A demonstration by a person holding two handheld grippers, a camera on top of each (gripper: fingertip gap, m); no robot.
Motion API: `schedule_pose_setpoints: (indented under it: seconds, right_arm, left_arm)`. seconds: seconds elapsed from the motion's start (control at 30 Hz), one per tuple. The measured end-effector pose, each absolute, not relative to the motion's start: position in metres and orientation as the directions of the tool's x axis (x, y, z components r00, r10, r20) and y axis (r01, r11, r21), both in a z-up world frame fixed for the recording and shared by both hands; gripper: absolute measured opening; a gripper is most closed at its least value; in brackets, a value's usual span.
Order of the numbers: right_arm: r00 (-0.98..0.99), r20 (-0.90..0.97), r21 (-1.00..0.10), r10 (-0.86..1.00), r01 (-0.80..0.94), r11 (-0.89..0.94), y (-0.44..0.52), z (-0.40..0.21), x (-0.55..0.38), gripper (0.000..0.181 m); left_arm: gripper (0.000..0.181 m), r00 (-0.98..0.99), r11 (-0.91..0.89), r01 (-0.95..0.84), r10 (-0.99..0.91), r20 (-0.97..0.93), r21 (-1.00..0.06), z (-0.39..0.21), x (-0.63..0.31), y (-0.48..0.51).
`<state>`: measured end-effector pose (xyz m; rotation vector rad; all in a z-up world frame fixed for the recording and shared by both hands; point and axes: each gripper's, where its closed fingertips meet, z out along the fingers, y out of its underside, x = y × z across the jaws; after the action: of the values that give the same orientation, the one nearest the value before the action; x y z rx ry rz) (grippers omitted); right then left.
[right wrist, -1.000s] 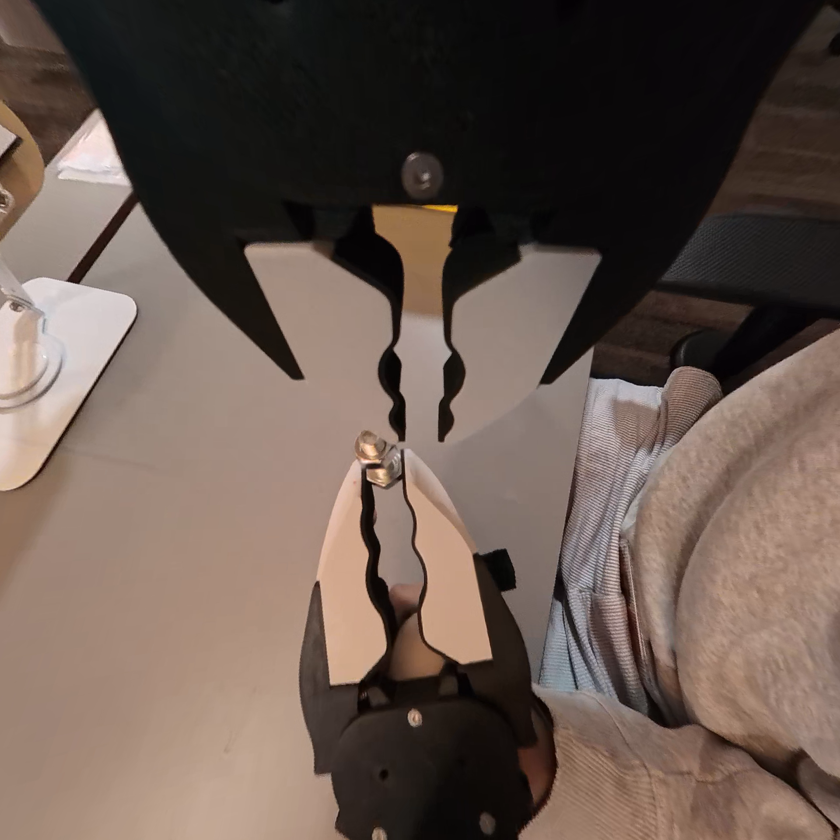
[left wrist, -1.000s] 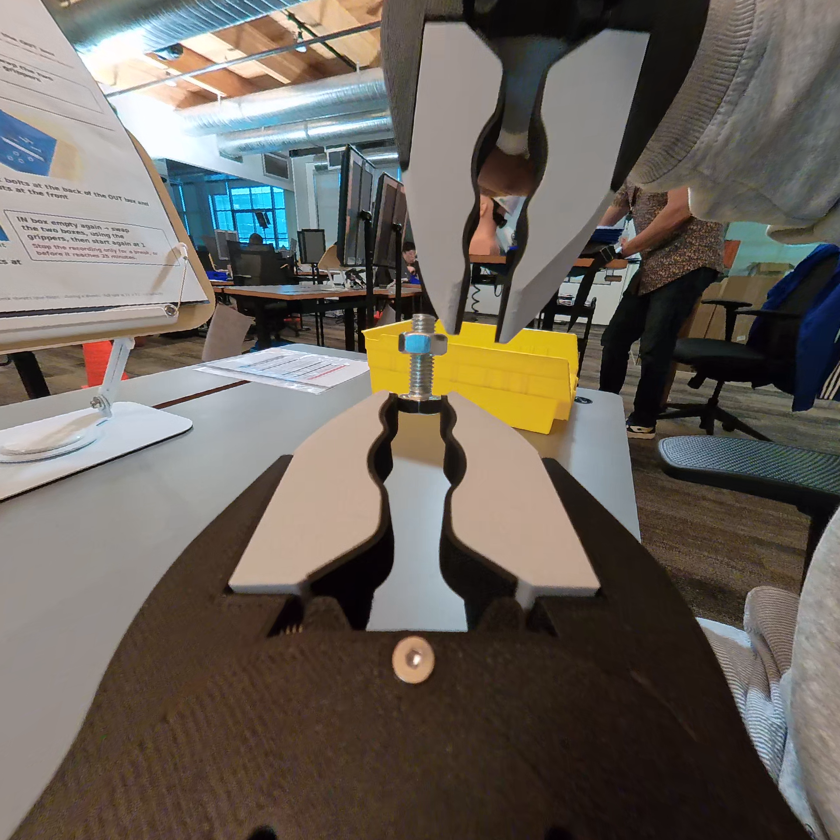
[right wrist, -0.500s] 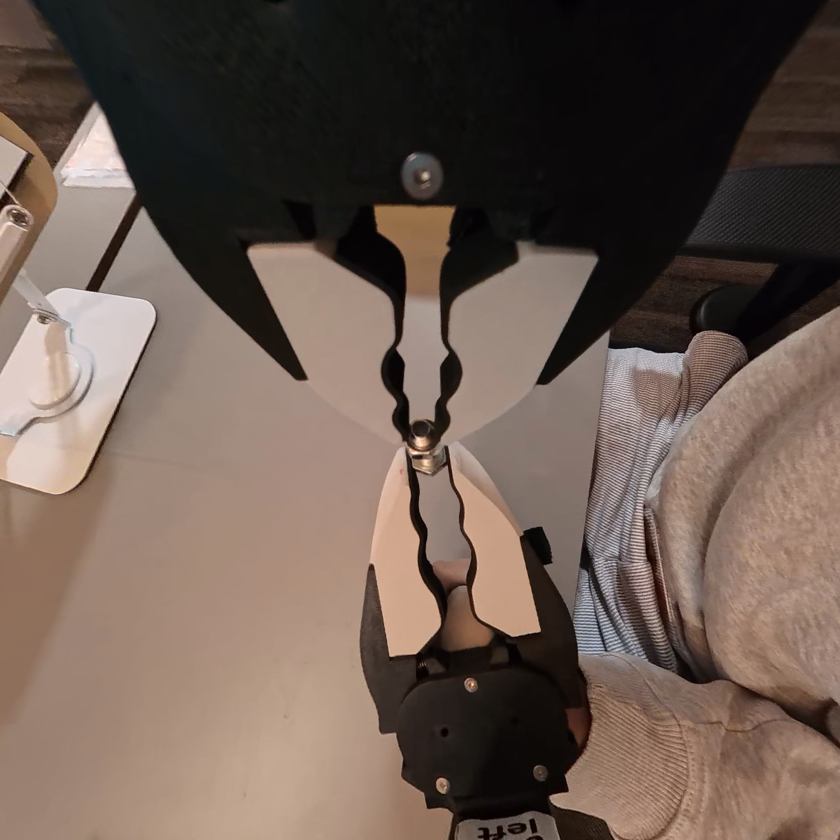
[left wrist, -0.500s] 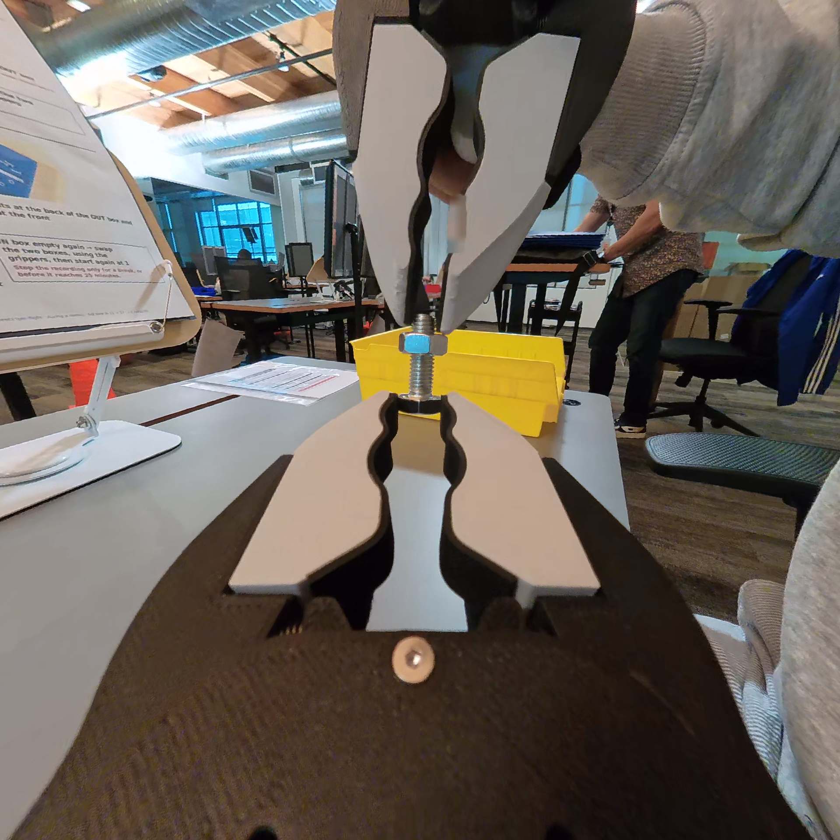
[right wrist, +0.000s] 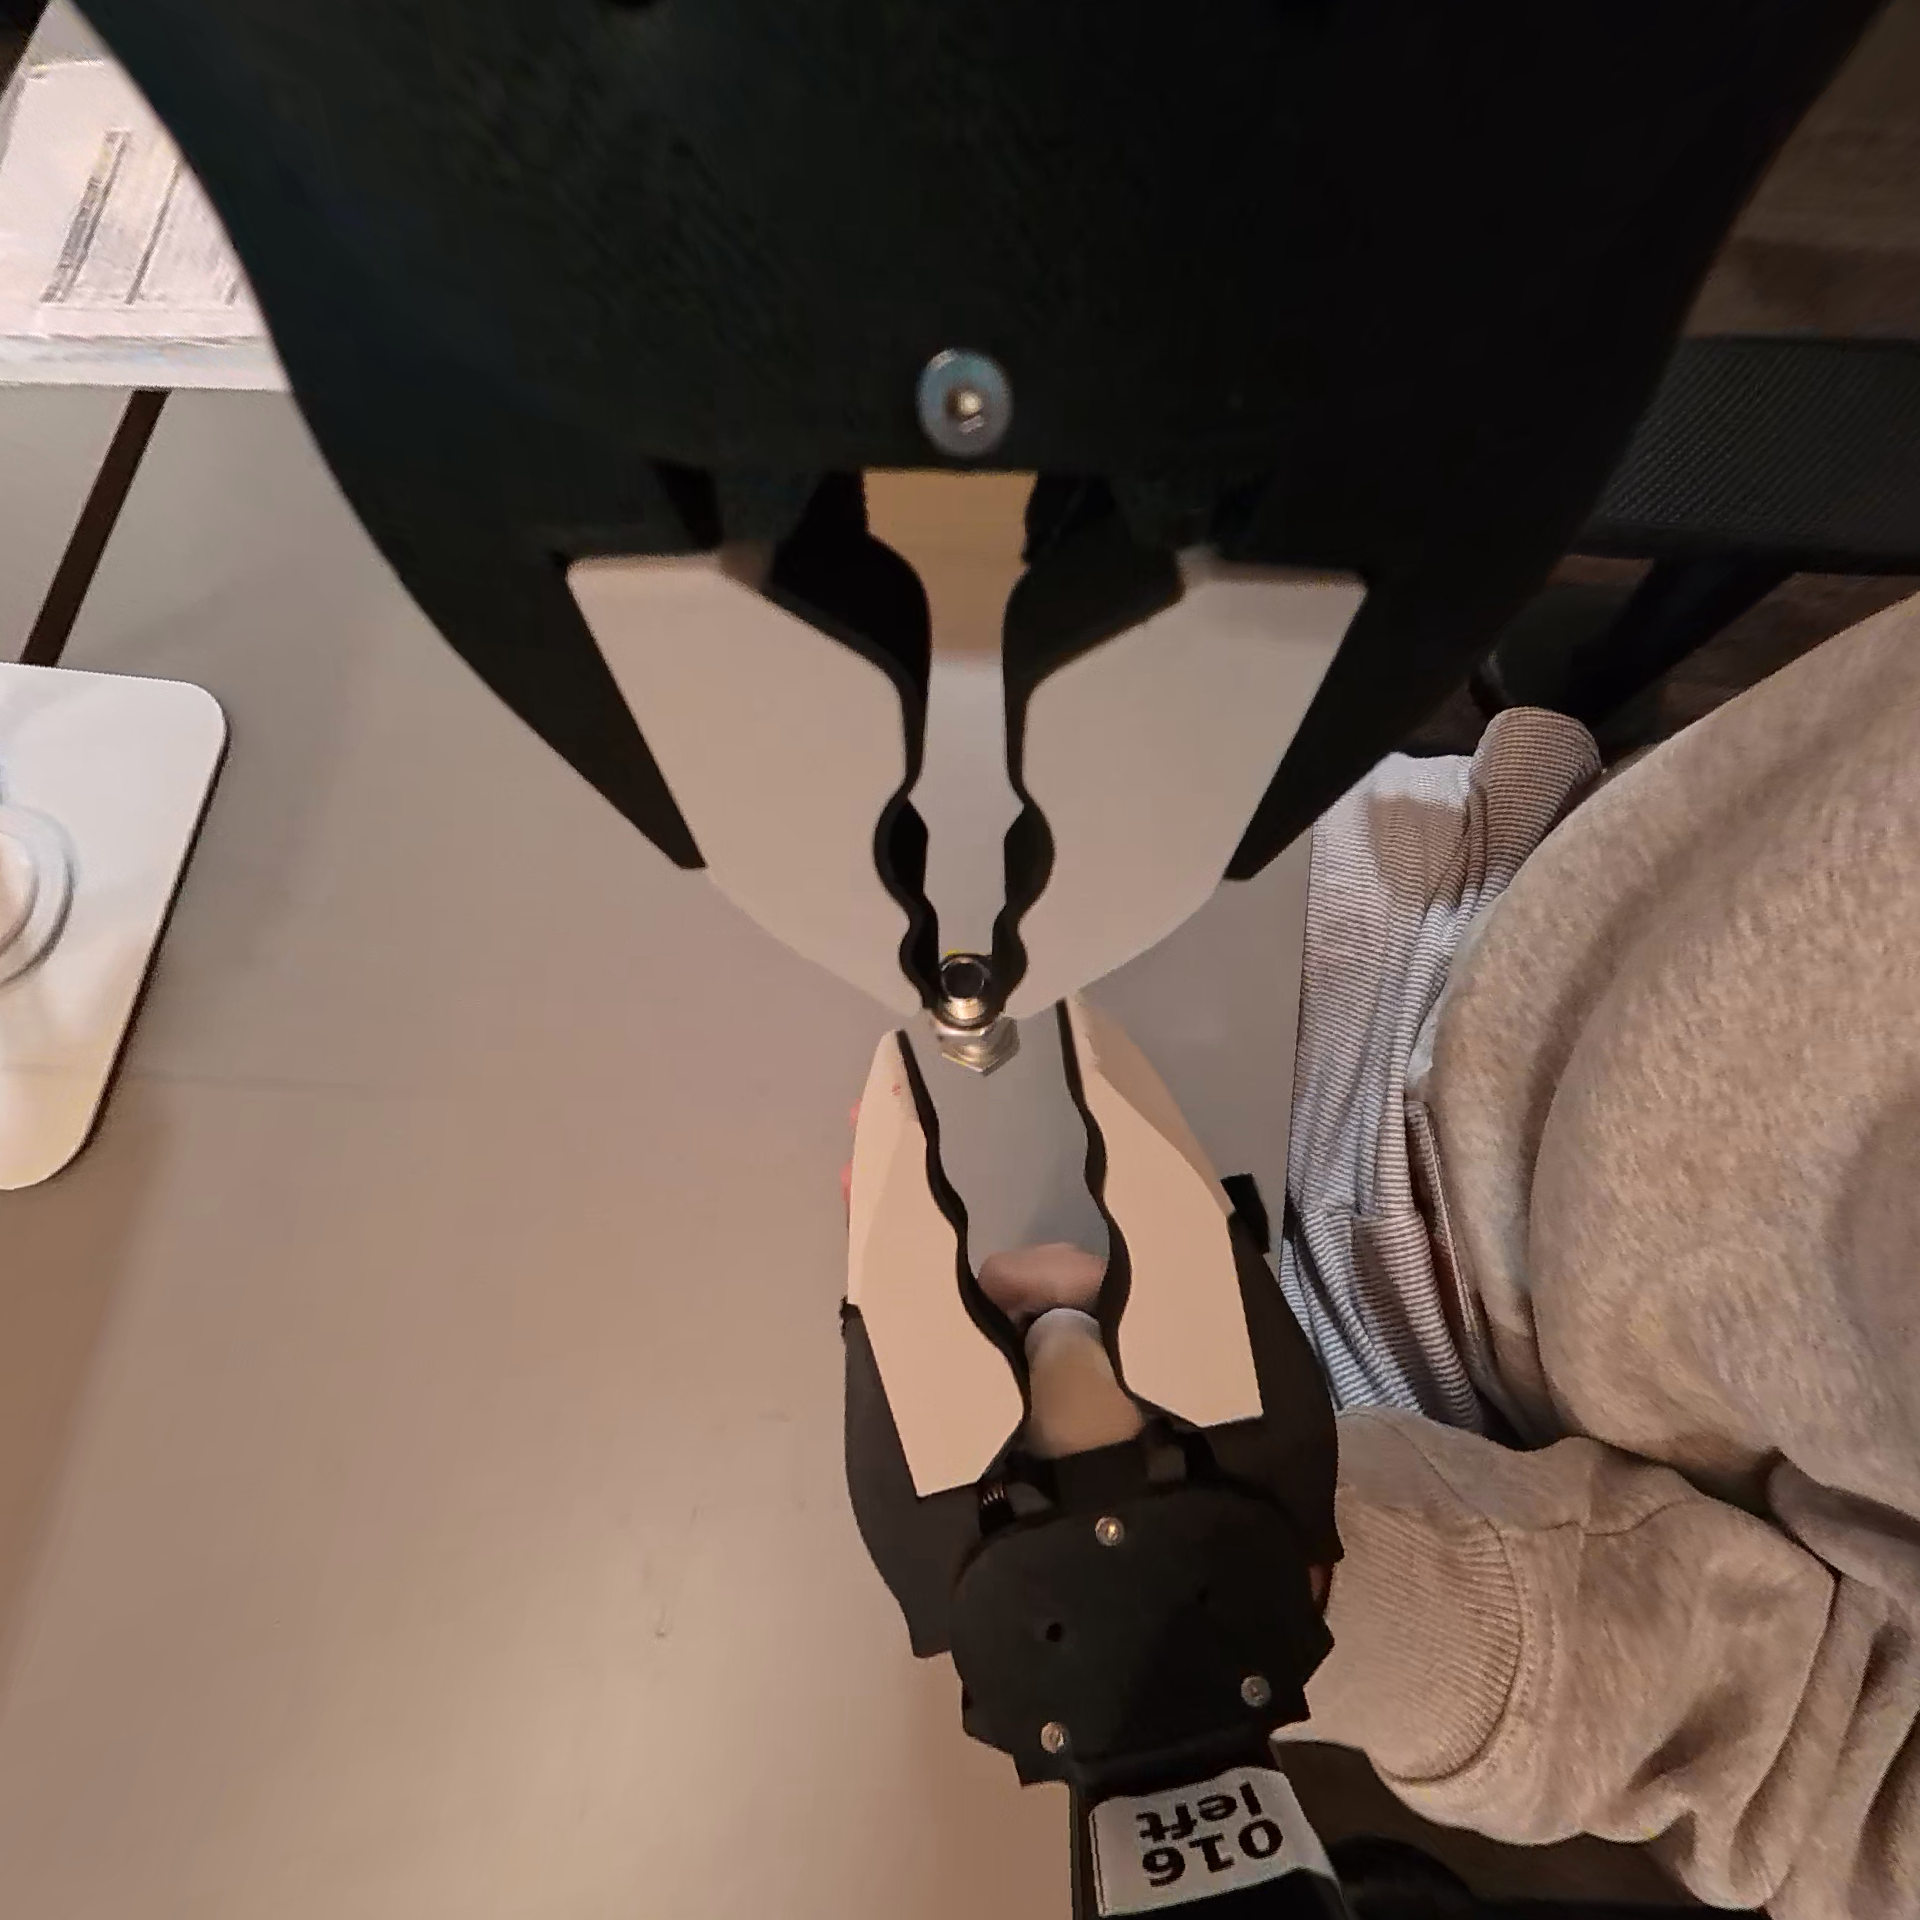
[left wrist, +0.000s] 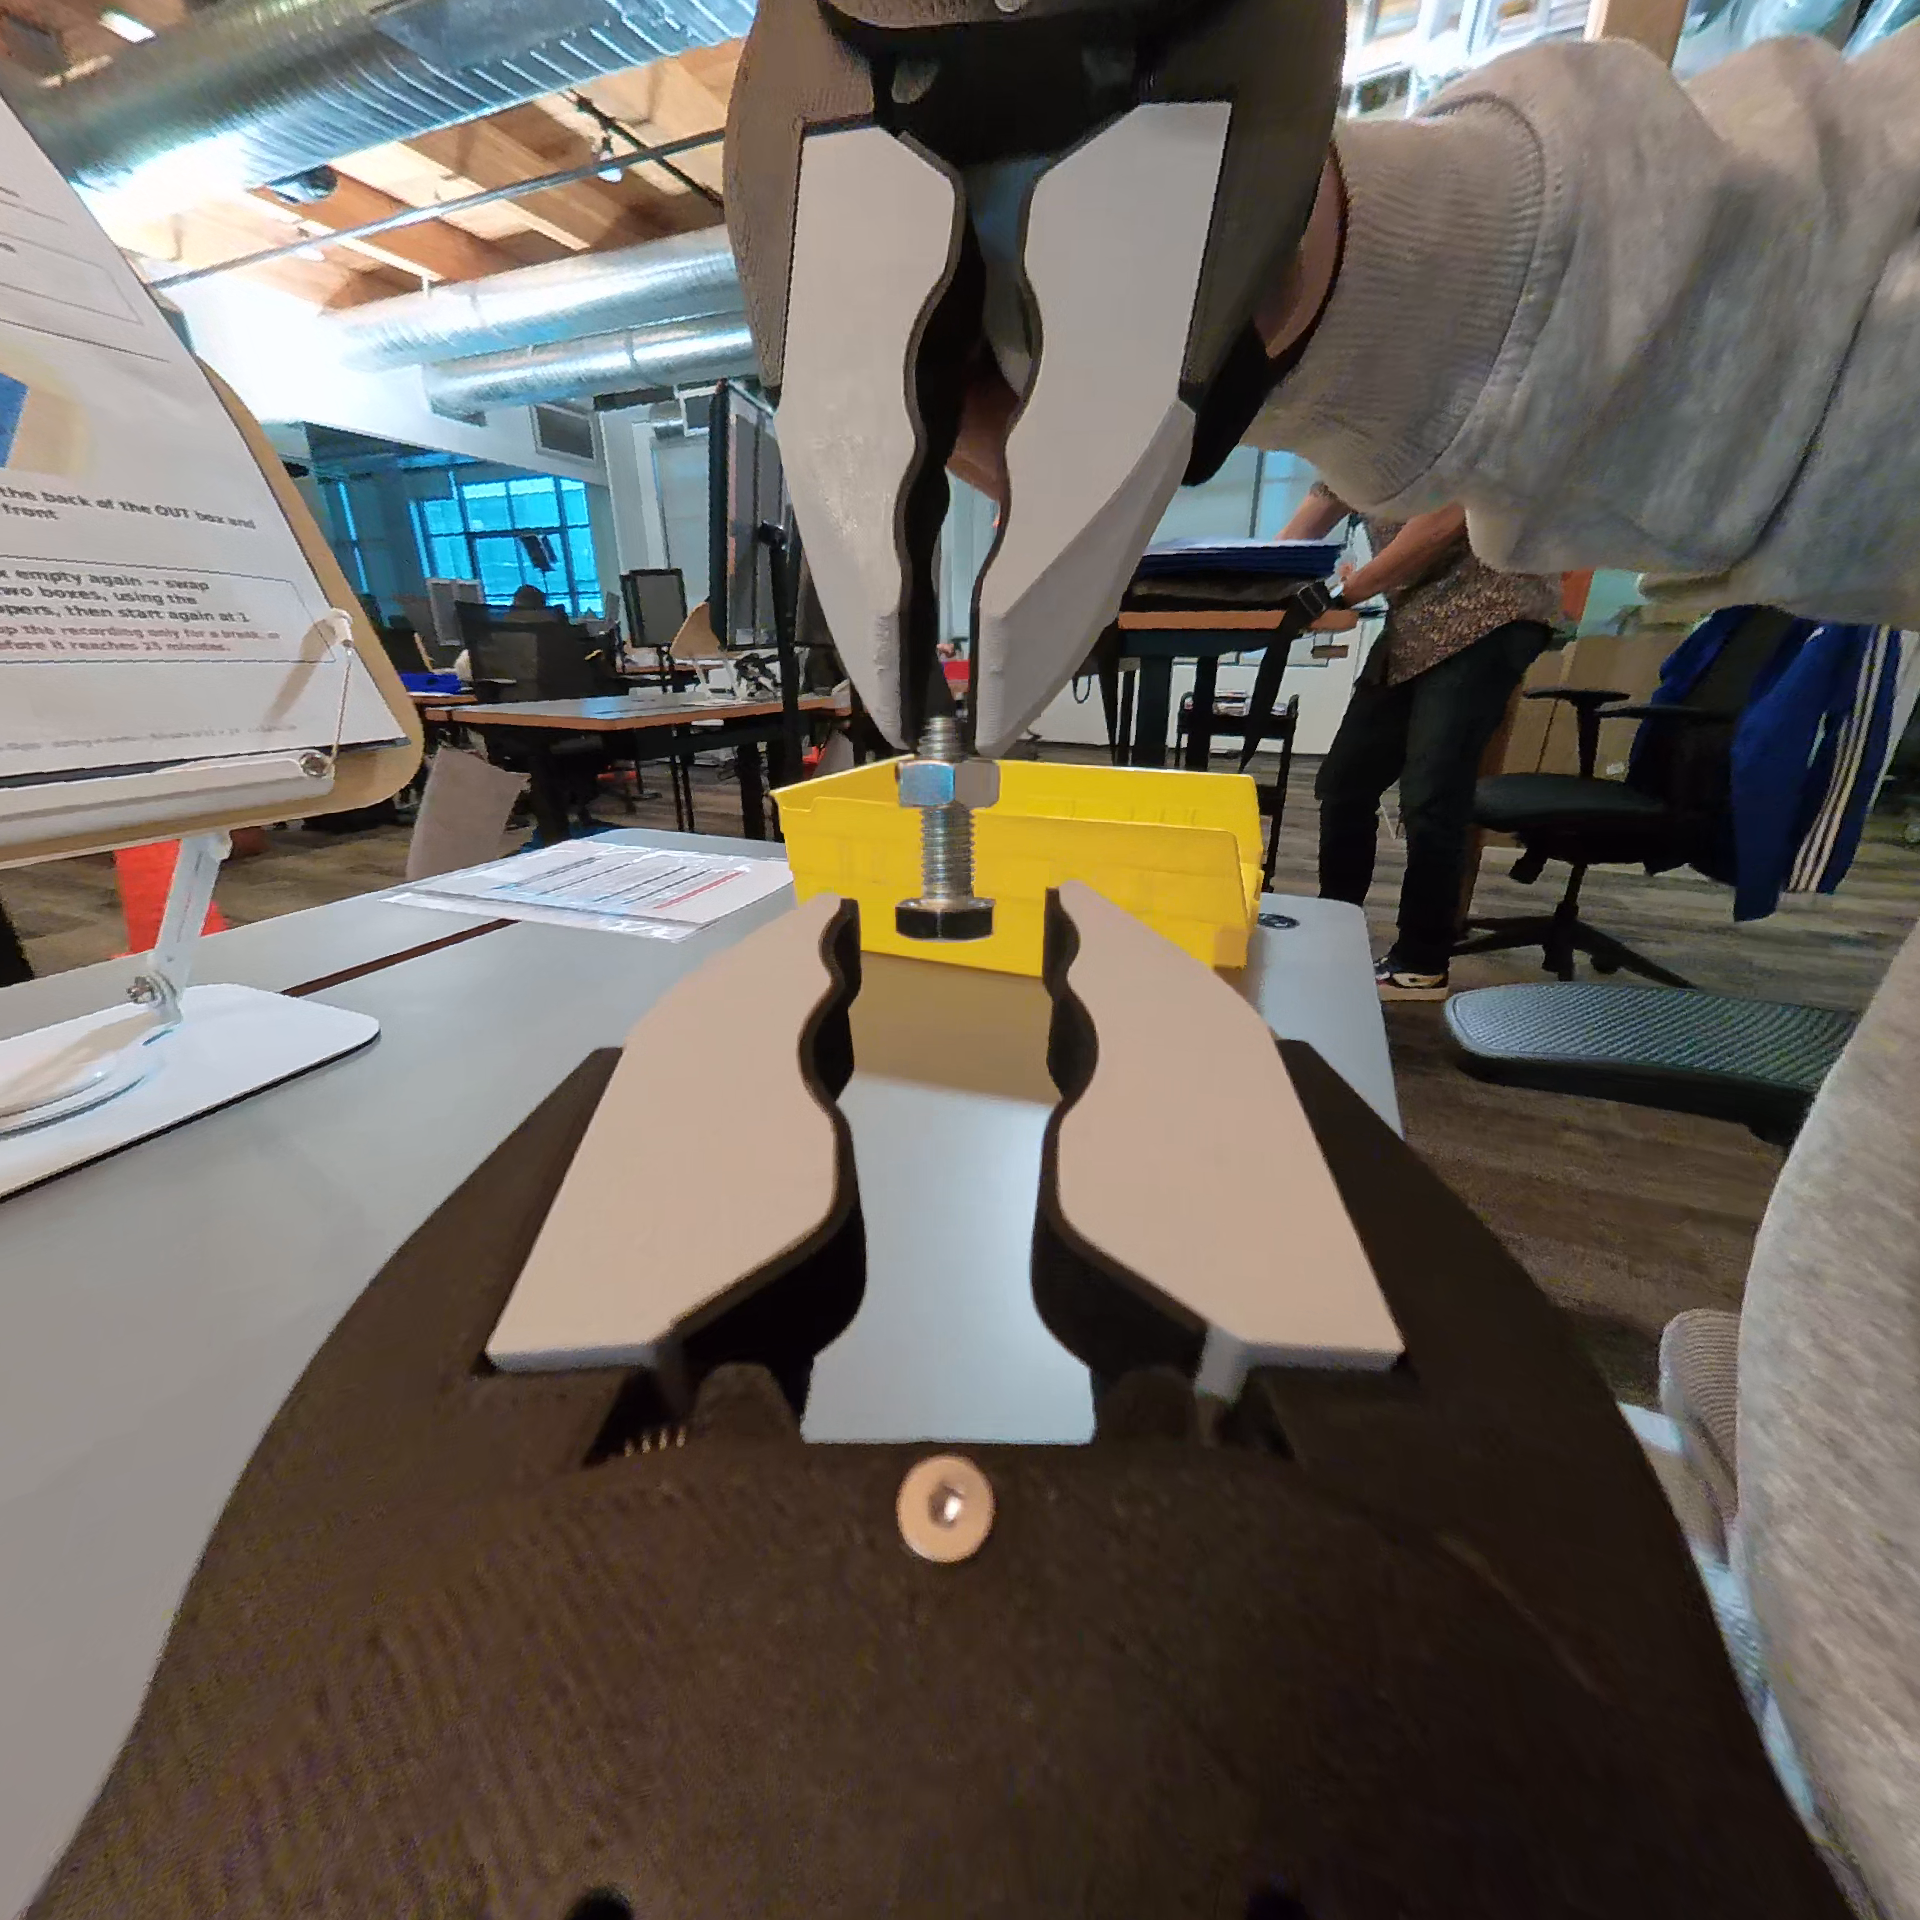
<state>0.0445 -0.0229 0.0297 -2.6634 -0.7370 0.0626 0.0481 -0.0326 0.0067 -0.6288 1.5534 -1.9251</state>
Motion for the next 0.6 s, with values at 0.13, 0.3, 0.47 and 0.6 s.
schedule_pose_setpoints:
  seconds: [0.13, 0.3, 0.47, 0.6]
  right_arm:
    - [0.857, 0.047, -0.357, 0.513, 0.494, -0.792, -0.025, 0.027, 0.043, 0.009]
    - [0.854, 0.042, -0.379, 0.518, 0.494, -0.783, -0.024, 0.025, 0.039, 0.009]
    - [0.874, 0.160, -0.466, 0.458, 0.476, -0.746, -0.017, 0.031, 0.047, 0.023]
    - [0.919, 0.255, -0.678, 0.299, 0.391, -0.623, -0.010, 0.049, 0.053, 0.039]
  left_arm:
    - [0.029, -0.716, -0.121, 0.134, -0.698, -0.011, -0.984, 0.002, 0.050, -0.035]
    - [0.020, -0.727, -0.101, 0.127, -0.687, -0.023, -0.987, -0.001, 0.049, -0.038]
    - [0.019, -0.699, -0.096, 0.126, -0.715, -0.020, -0.987, -0.001, 0.052, -0.033]
    - [0.019, -0.661, -0.096, 0.106, -0.750, 0.002, -0.990, -0.003, 0.059, -0.026]
